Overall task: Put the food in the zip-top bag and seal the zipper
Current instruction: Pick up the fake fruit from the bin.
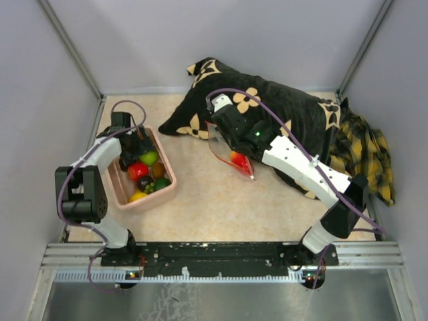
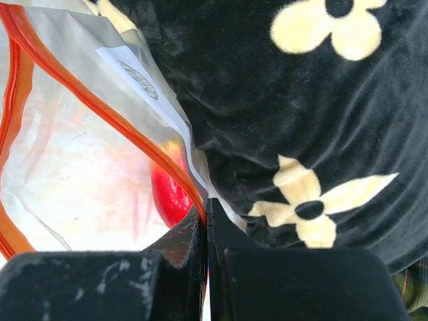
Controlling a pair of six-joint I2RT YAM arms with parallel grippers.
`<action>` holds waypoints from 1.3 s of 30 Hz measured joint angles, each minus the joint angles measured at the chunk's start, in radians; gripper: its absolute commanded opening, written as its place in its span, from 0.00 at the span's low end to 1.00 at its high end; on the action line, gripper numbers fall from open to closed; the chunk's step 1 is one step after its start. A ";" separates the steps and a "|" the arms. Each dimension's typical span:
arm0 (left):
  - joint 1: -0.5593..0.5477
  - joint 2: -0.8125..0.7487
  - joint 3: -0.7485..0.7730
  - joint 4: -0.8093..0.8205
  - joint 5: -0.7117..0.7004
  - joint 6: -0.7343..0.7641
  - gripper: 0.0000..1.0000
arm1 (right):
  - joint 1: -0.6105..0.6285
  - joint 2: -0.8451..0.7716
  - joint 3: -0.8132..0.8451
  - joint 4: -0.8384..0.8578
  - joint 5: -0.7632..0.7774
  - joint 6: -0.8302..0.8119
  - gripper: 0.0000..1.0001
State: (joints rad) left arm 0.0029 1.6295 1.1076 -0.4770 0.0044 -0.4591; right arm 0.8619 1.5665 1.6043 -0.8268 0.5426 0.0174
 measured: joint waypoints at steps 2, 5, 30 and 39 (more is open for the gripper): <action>0.000 0.021 0.000 0.006 0.001 -0.001 0.92 | 0.000 0.000 0.000 0.005 -0.005 -0.001 0.00; -0.001 0.050 -0.003 0.007 0.006 -0.005 0.90 | 0.000 0.000 -0.001 0.019 -0.011 -0.007 0.00; -0.032 -0.230 -0.021 -0.043 -0.030 0.006 0.52 | 0.000 0.001 -0.026 0.023 0.021 -0.017 0.00; -0.039 -0.454 -0.030 -0.064 0.098 0.019 0.51 | 0.013 0.032 0.010 -0.013 0.067 -0.016 0.00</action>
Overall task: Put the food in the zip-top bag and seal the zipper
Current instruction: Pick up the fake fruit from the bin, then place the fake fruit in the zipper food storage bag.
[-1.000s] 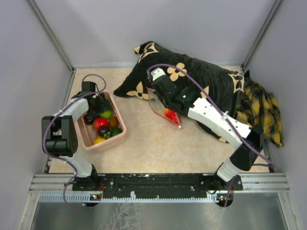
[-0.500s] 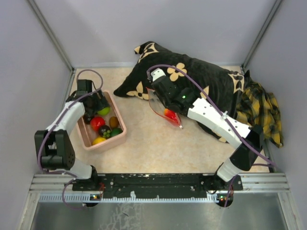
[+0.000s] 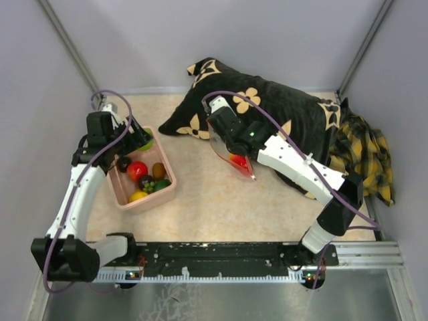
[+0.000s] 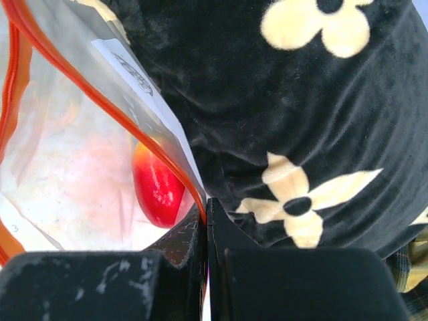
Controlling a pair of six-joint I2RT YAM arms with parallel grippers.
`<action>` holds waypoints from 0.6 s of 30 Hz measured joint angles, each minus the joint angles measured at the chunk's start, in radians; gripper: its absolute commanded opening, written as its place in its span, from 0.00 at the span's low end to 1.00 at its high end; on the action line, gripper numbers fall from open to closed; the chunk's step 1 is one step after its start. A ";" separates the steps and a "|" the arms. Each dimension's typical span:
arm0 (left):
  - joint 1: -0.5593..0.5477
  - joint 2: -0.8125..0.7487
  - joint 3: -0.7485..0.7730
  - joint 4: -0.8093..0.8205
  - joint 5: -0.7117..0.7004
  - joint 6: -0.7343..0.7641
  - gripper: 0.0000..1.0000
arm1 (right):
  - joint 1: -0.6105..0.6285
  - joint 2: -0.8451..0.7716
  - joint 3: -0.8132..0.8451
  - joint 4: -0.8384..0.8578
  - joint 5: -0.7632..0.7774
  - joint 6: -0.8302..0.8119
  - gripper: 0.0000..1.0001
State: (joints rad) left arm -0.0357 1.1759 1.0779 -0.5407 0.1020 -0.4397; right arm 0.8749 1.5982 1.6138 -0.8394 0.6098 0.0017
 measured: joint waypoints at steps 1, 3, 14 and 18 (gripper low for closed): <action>-0.002 -0.021 -0.002 0.003 0.026 -0.003 0.51 | 0.003 0.003 0.005 -0.006 0.000 0.000 0.00; -0.006 -0.064 -0.011 0.012 0.093 -0.014 0.51 | 0.009 0.006 0.011 -0.013 0.008 0.002 0.00; -0.177 -0.155 -0.084 0.205 0.312 -0.153 0.51 | 0.046 0.039 0.078 -0.041 0.030 0.019 0.00; -0.266 -0.154 -0.097 0.307 0.327 -0.194 0.51 | 0.054 0.050 0.087 -0.051 0.029 0.032 0.00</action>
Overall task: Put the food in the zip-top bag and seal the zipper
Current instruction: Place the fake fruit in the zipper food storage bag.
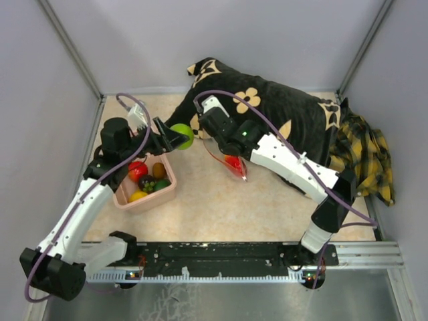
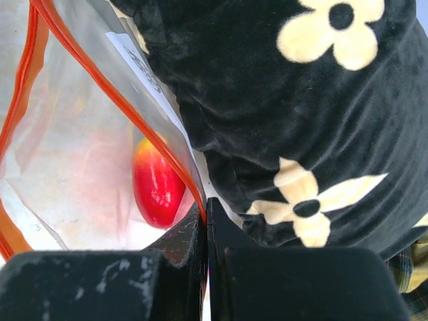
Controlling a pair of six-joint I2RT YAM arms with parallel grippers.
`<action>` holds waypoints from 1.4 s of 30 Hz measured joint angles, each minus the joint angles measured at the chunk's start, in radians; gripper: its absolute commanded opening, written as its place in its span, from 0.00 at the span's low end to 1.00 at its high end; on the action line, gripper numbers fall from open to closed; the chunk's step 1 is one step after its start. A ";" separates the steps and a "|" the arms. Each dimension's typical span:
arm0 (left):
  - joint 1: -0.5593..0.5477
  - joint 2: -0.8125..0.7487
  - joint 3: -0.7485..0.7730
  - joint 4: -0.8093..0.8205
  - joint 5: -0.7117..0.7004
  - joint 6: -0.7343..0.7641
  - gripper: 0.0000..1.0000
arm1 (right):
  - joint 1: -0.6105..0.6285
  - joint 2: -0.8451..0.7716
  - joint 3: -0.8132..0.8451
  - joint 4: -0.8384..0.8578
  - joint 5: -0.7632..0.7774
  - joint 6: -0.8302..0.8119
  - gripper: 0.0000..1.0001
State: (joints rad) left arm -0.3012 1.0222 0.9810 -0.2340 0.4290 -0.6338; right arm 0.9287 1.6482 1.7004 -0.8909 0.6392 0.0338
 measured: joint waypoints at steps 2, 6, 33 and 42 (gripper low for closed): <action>-0.039 0.003 -0.012 0.048 0.002 -0.017 0.51 | 0.002 0.016 0.018 -0.009 0.000 0.009 0.00; -0.091 0.000 -0.059 0.146 0.000 -0.051 0.51 | 0.006 0.045 0.029 -0.018 -0.001 0.023 0.00; -0.236 0.129 -0.132 0.233 -0.234 -0.076 0.55 | 0.008 0.063 0.056 -0.032 -0.083 0.082 0.00; -0.333 0.149 -0.104 0.180 -0.327 -0.008 0.59 | 0.009 0.063 0.056 -0.020 -0.137 0.110 0.00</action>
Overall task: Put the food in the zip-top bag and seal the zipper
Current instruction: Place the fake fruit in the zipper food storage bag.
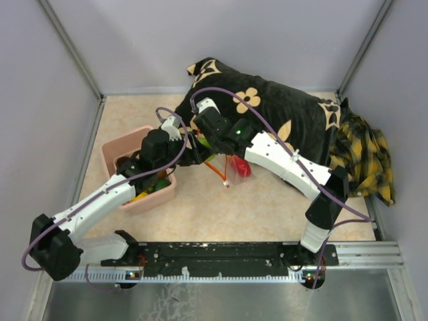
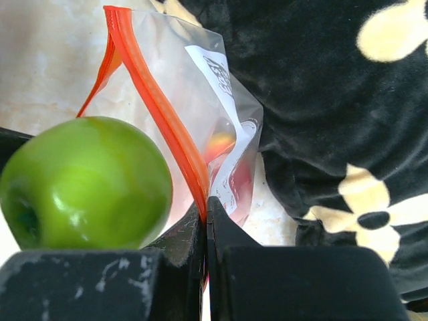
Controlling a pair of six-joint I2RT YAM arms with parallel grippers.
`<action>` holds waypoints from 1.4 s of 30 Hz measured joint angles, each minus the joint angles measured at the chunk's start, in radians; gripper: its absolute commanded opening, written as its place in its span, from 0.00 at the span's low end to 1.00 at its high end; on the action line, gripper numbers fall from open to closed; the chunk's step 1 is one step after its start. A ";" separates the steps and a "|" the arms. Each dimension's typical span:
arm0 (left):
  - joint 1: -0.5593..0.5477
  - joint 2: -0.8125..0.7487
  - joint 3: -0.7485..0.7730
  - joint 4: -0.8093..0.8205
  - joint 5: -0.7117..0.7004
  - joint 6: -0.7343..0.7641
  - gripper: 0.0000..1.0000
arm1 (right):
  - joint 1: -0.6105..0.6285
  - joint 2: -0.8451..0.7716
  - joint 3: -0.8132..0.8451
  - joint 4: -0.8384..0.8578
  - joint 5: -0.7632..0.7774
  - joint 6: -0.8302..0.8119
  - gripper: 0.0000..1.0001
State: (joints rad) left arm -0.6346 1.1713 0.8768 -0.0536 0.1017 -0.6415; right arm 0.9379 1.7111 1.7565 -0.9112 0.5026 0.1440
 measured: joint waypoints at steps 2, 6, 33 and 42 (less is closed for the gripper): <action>-0.021 0.000 0.000 0.000 -0.024 0.014 0.60 | 0.000 0.000 0.000 0.003 -0.013 0.007 0.00; -0.050 0.000 0.000 0.000 -0.059 0.031 0.65 | 0.000 0.000 0.000 0.006 -0.043 0.018 0.00; -0.071 0.121 0.181 -0.263 -0.391 0.003 0.74 | 0.000 -0.026 -0.026 0.042 -0.141 0.076 0.00; -0.071 0.109 0.194 -0.314 -0.363 0.014 0.85 | -0.006 -0.055 -0.042 0.079 -0.165 0.092 0.00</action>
State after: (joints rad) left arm -0.7052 1.2804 1.0710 -0.3676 -0.2615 -0.6273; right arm 0.9318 1.6558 1.7149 -0.8322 0.3378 0.2363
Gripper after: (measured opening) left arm 0.835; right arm 0.006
